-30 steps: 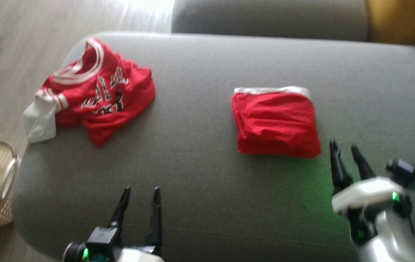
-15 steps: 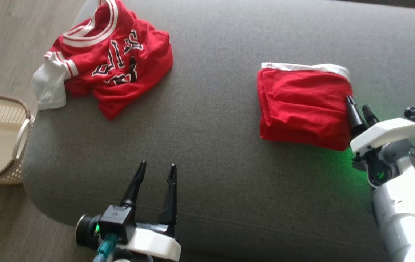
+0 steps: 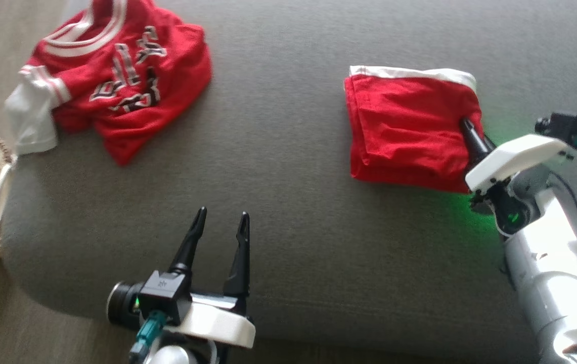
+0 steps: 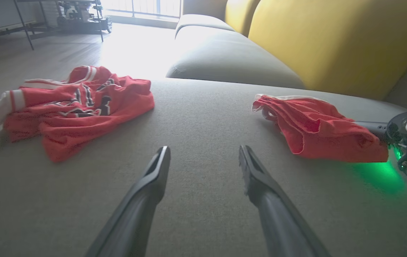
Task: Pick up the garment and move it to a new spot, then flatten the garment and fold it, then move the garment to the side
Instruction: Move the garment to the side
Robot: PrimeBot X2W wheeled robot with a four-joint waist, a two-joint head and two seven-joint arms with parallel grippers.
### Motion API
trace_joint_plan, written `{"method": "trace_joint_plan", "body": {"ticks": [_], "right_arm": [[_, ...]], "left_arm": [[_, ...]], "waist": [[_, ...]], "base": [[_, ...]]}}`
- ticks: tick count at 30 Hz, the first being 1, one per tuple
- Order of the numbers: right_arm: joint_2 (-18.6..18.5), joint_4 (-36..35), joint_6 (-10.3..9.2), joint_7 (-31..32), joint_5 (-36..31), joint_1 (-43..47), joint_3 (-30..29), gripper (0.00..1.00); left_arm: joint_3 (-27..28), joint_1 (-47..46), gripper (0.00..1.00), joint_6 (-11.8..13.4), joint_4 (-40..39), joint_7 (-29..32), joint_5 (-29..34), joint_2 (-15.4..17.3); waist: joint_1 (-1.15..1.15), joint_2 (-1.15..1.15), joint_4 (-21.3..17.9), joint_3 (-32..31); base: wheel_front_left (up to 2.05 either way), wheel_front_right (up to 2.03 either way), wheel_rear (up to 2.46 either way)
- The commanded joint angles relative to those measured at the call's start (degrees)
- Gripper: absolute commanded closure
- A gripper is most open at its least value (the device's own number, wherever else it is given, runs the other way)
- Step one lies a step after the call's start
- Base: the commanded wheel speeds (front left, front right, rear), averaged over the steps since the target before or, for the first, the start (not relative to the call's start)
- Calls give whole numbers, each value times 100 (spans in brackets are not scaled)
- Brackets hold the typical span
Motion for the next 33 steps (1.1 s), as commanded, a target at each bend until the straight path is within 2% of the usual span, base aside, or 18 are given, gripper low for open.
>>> {"method": "trace_joint_plan", "body": {"ticks": [1,7,12,20,26,33], "right_arm": [[-54,-172,-1,-79,-31,-200,122,100],[-291,-430,-1,-234,-203,-375,437,100],[-638,-746,-1,-433,-479,-391,689,100],[-1257,-948,-1,-780,-1287,-471,872,100],[-1434,-1019,-1,-1202,-2257,-690,591,100],[-1430,-1230,-1,-1372,-3476,-863,10,100]], "left_arm": [[208,-214,0,15,-209,-29,26,-14],[311,-311,0,-56,-244,-29,153,-14],[414,-424,0,-169,-259,-29,293,-14],[631,-604,0,-385,-245,-29,517,30],[723,-748,0,-503,-248,-29,636,87],[779,-887,0,-595,-254,-29,706,112]], "waist": [[0,0,-141,77],[0,0,-715,285],[0,0,-1205,506],[0,0,-1910,895],[0,0,-2224,1103],[0,0,-2298,1293]], "base": [[0,0,0],[0,0,0],[0,0,0],[0,0,0],[0,0,0],[0,0,0]]}}
